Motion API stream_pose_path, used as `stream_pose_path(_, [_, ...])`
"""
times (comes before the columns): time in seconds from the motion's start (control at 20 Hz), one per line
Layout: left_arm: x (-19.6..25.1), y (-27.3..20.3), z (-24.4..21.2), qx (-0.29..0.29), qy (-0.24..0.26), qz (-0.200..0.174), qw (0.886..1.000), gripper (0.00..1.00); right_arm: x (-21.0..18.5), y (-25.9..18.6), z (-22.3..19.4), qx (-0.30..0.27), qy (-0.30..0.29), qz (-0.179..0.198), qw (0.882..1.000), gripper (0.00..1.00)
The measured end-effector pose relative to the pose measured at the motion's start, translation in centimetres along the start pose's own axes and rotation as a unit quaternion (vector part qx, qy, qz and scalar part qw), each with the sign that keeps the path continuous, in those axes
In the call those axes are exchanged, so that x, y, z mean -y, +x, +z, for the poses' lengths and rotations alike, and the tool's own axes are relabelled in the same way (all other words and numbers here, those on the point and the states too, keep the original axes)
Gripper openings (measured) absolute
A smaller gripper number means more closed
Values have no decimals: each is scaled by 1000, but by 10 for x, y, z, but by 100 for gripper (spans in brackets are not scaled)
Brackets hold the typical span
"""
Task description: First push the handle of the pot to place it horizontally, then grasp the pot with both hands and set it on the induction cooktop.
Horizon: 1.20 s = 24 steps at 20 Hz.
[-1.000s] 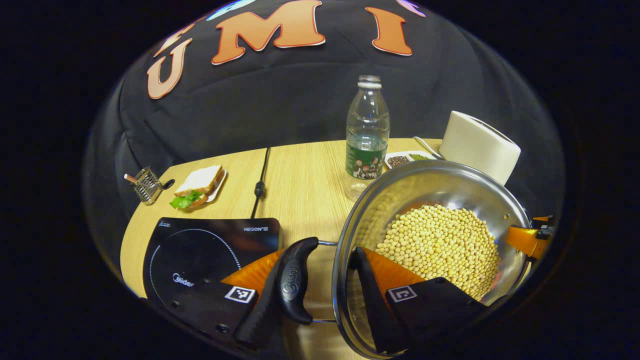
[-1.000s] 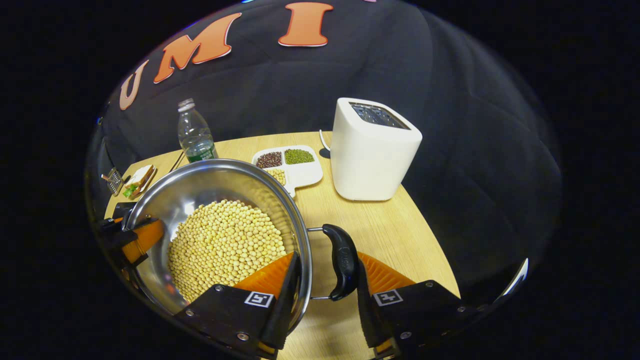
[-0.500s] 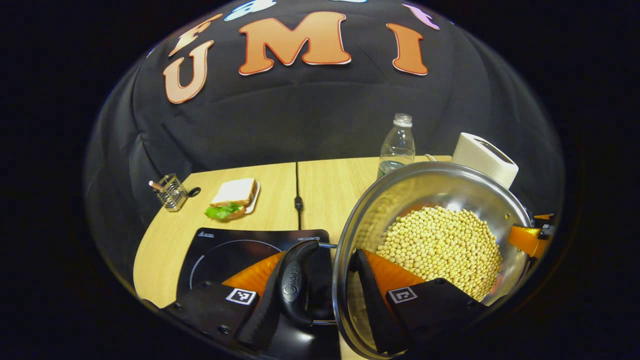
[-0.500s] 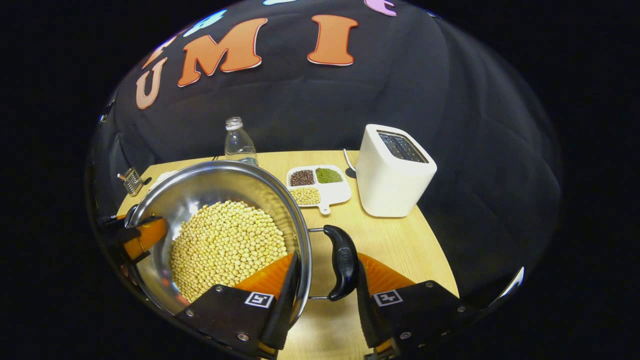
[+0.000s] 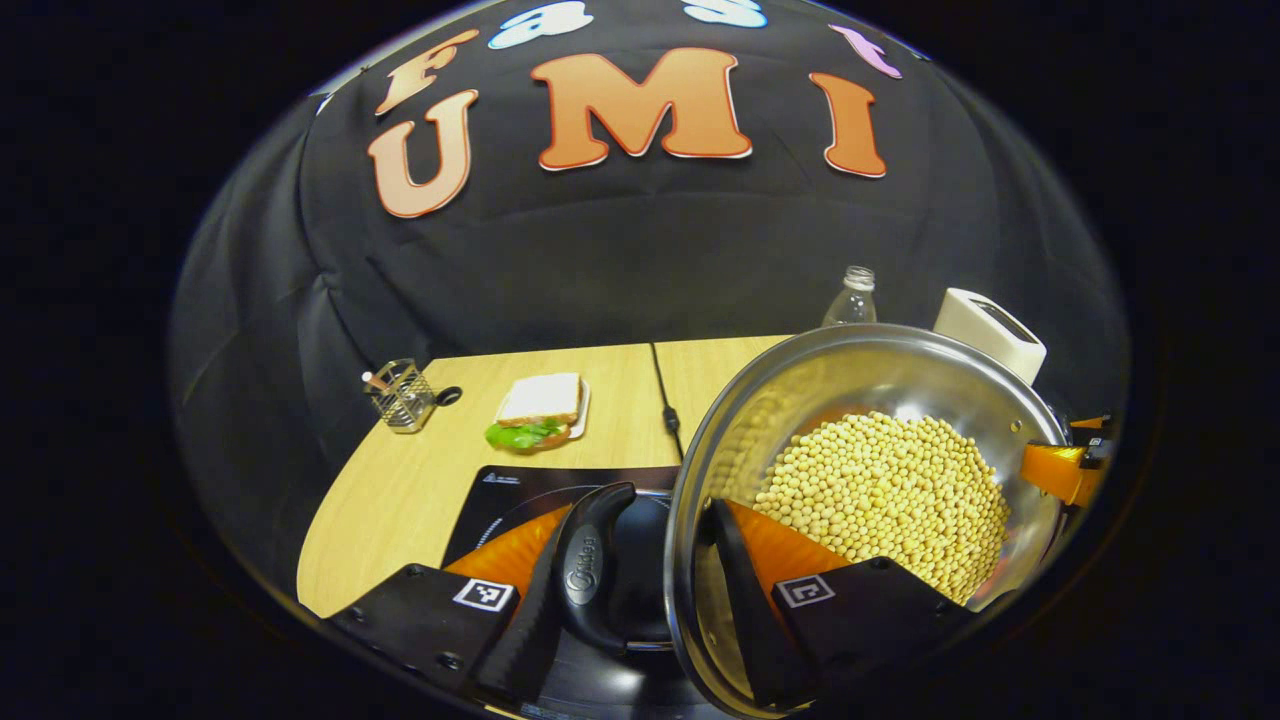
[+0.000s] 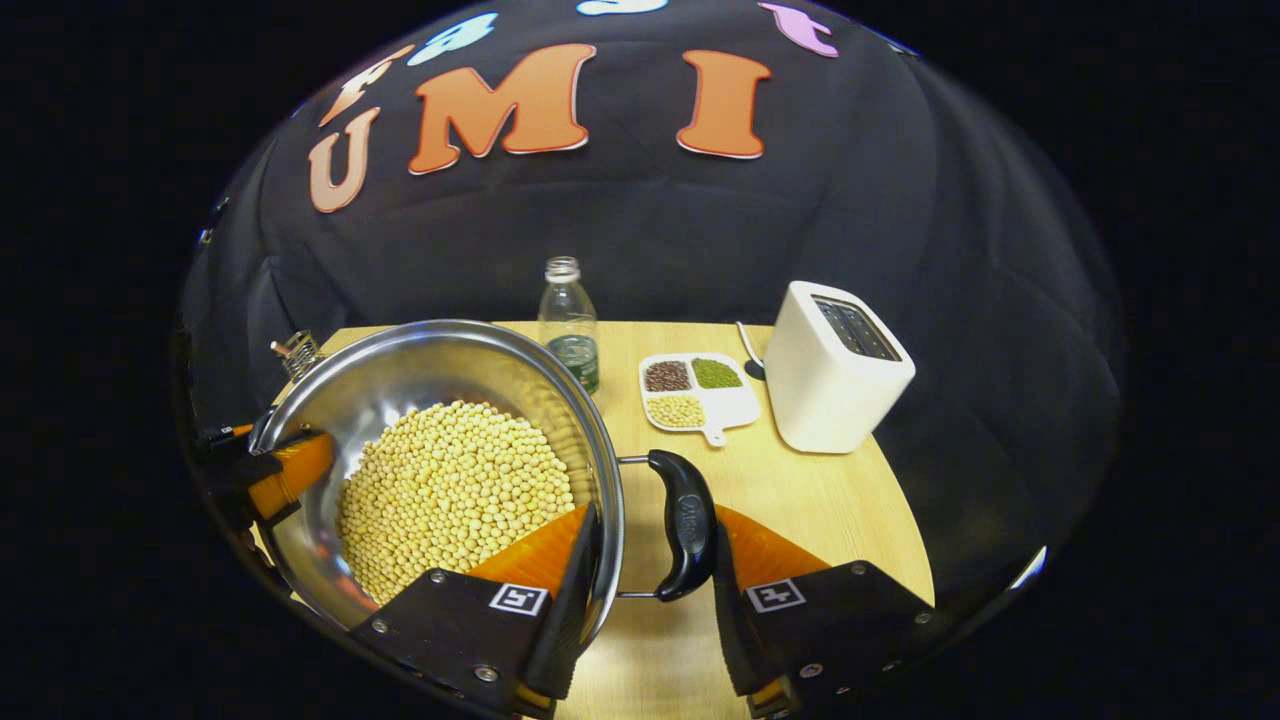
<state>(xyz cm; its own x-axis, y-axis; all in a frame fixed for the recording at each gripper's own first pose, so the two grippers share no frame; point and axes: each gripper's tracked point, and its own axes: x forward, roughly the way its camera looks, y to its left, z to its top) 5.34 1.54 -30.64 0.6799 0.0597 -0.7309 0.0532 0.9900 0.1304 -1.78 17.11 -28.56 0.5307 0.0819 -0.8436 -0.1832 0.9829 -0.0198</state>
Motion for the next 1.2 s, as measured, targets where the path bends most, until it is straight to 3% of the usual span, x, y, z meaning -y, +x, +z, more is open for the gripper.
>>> stream_pose_path(0.1, [-22, -6, -1, 3, -2, 12, 1000, 80, -17, 1, 1, 0, -6, 12, 1000, 53])
stream_pose_path(0.15, [-35, -2, -5, 3, -1, 19, 1000, 80, -27, 4, 4, -2, -9, 16, 1000, 58])
stream_pose_path(0.4, [-83, -6, -12, 5, -1, 48, 999, 77, -72, 8, 5, -5, -24, 40, 999, 58])
stream_pose_path(0.5, [-98, -7, -15, 6, 1, 58, 998, 80, -87, 11, 6, -6, -26, 49, 998, 53])
stream_pose_path(0.55, [-105, -7, -16, 7, 2, 62, 998, 80, -94, 13, 7, -5, -28, 52, 998, 58])
stream_pose_path(0.65, [-119, -7, -21, 7, 0, 70, 998, 83, -107, 16, 6, -7, -32, 58, 998, 58])
stream_pose_path(0.95, [-155, 0, -39, -13, -33, 78, 996, 76, -140, 22, 0, -10, -48, 73, 996, 58])
stream_pose_path(1.05, [-167, 5, -42, -22, -53, 78, 995, 84, -154, 24, 2, -6, -57, 77, 995, 58])
stream_pose_path(1.1, [-172, 7, -44, -22, -55, 80, 995, 81, -159, 26, 1, -5, -61, 77, 995, 53])
stream_pose_path(1.15, [-176, 7, -47, -22, -56, 82, 995, 77, -162, 28, 0, -5, -60, 77, 995, 53])
stream_pose_path(1.2, [-179, 8, -50, -23, -56, 82, 995, 81, -165, 31, -3, -10, -57, 79, 995, 58])
